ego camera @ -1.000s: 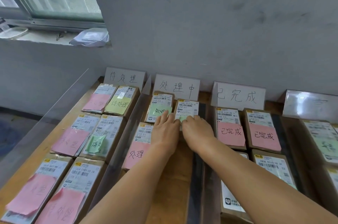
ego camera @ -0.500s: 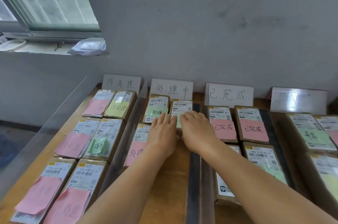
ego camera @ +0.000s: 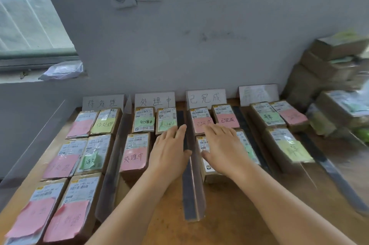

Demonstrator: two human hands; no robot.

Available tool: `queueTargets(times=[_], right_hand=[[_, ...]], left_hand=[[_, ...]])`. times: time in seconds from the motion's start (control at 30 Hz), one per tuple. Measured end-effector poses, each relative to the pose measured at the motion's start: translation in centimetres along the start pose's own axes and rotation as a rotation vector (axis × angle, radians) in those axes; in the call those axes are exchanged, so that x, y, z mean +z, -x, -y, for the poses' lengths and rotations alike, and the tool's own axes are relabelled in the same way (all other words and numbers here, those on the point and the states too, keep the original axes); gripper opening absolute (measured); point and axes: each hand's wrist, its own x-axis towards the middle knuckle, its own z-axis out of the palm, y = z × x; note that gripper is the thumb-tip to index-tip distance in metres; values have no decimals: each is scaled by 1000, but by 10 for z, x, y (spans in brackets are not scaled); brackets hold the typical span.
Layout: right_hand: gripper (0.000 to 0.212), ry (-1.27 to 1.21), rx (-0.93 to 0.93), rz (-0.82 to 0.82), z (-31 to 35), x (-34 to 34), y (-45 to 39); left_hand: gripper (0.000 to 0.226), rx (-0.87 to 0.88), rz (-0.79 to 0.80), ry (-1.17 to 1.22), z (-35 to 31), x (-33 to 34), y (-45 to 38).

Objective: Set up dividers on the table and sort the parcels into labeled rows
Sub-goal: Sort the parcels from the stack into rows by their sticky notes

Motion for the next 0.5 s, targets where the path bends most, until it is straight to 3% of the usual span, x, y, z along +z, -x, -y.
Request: queueTargets(times=[0.2,0.5], right_hand=[[73,-2,130,-56,-37,-28,59],[68,3,284,-122,-97,-54,132]], left_hand=[[71,152,42,-11,-54,-4,24],[70,239,124,19,-141,20,49]])
